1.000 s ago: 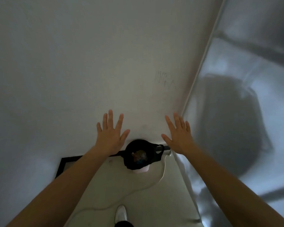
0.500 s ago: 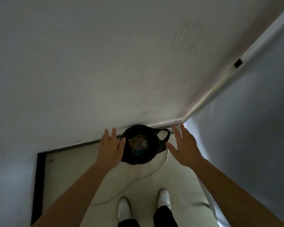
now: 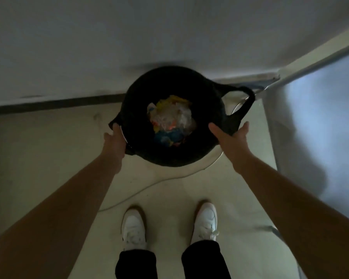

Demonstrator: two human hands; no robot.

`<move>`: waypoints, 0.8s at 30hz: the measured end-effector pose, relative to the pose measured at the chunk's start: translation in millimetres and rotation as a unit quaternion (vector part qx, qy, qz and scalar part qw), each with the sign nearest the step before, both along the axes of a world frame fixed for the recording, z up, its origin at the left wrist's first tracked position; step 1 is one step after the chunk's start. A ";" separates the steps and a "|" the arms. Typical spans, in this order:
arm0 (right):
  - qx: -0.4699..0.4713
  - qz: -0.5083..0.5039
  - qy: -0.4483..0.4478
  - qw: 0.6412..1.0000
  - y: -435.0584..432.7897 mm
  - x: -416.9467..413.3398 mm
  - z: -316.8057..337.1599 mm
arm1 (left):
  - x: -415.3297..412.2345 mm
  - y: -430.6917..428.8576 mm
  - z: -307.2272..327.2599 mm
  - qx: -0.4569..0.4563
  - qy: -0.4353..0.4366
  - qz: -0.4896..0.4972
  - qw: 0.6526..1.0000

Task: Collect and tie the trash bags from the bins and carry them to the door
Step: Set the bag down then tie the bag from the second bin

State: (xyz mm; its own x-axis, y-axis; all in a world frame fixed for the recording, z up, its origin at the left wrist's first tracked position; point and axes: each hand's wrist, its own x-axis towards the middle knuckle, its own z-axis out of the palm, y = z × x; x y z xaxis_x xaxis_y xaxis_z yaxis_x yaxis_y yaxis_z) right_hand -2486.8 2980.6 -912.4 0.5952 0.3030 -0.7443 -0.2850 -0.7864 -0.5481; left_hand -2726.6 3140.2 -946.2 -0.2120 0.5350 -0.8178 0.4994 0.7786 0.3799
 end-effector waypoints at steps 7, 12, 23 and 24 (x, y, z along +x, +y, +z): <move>-0.037 0.060 -0.066 0.995 -1.7 -28.0 -39.7 | -10.8 -13.9 -7.2 0.216 0.121 -0.209 0.946; -0.113 0.065 -0.163 0.978 -0.9 -59.8 -29.4 | 14.3 -12.1 40.8 0.344 0.074 -0.308 0.884; 0.012 -0.247 0.015 0.969 -31.3 -77.4 -36.3 | 38.5 -54.4 77.4 0.369 -0.062 -0.374 0.849; -0.018 -0.292 0.047 0.955 -36.2 -67.0 -35.9 | 34.2 -51.8 81.6 0.376 -0.040 -0.372 0.848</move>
State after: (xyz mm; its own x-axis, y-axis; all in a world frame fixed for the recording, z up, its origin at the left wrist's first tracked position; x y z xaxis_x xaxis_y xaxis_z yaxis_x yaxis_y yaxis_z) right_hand -2553.8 2944.4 -948.3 0.5854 -0.0881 -0.8059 -0.7274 -0.4961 -0.4741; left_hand -2692.4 3088.4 -864.6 0.4528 0.8729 -0.1816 0.6953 -0.2182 0.6848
